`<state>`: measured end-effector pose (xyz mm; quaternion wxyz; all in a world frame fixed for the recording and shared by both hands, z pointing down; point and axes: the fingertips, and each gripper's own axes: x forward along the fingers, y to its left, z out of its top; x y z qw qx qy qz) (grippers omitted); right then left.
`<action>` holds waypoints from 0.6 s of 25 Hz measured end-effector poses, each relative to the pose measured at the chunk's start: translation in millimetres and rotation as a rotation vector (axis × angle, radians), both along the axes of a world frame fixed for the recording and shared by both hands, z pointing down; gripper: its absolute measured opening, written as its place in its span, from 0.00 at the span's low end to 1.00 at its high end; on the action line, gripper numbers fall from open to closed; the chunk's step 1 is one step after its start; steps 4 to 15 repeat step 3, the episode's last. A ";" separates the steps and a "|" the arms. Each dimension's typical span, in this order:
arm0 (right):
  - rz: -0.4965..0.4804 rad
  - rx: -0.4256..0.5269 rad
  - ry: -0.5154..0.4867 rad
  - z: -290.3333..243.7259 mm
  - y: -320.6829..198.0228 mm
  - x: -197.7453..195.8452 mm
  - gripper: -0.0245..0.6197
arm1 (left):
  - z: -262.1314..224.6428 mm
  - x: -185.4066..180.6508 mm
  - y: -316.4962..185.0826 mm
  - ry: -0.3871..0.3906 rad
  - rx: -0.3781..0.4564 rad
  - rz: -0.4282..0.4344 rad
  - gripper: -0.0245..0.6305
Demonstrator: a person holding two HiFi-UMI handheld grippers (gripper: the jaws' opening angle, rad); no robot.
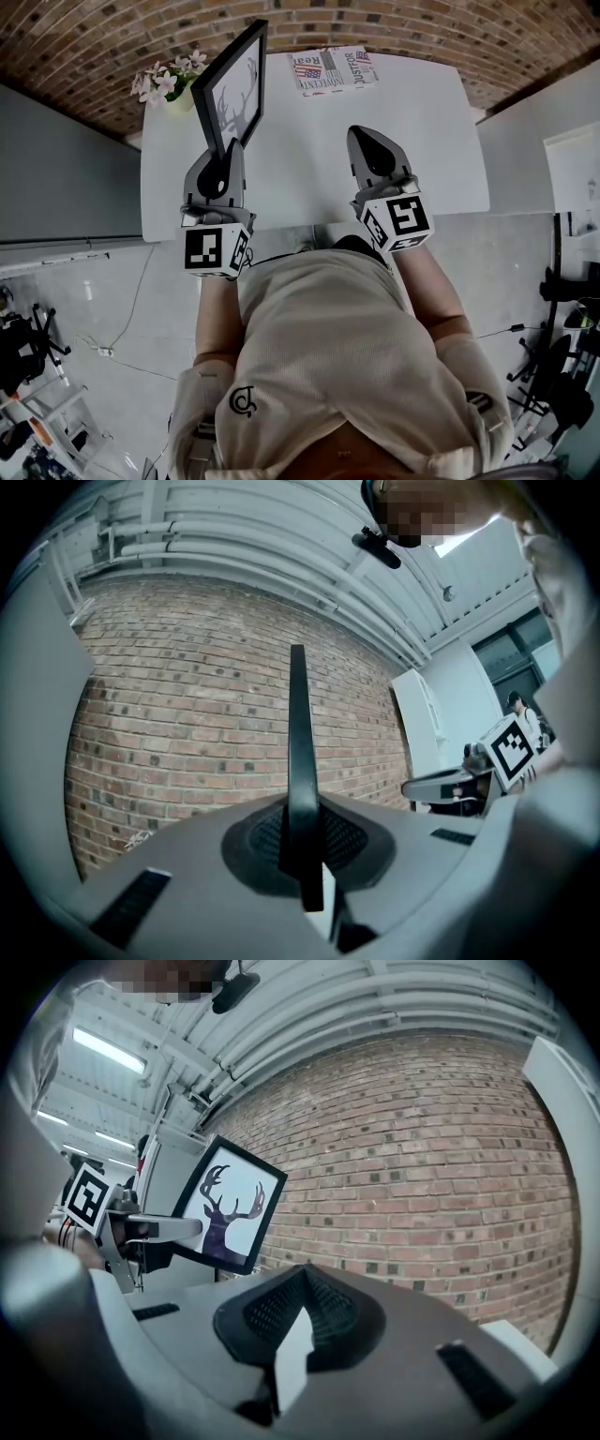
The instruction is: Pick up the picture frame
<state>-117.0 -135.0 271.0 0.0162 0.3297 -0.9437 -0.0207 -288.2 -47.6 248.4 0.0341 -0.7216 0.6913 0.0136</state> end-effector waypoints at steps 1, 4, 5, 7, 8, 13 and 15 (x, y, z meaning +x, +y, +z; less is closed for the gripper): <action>0.002 0.001 -0.001 -0.2 -0.6 -0.5 0.05 | 0.0 -0.6 -0.3 0.000 0.001 0.001 0.07; 0.006 0.001 -0.003 -0.5 -2.1 -1.0 0.05 | -0.2 -1.4 -1.3 0.000 0.003 0.003 0.07; 0.006 0.001 -0.003 -0.5 -2.1 -1.0 0.05 | -0.2 -1.4 -1.3 0.000 0.003 0.003 0.07; 0.006 0.001 -0.003 -0.5 -2.1 -1.0 0.05 | -0.2 -1.4 -1.3 0.000 0.003 0.003 0.07; 0.006 0.001 -0.003 -0.5 -2.1 -1.0 0.05 | -0.2 -1.4 -1.3 0.000 0.003 0.003 0.07; 0.006 0.001 -0.003 -0.5 -2.1 -1.0 0.05 | -0.2 -1.4 -1.3 0.000 0.003 0.003 0.07; 0.006 0.001 -0.003 -0.5 -2.1 -1.0 0.05 | -0.2 -1.4 -1.3 0.000 0.003 0.003 0.07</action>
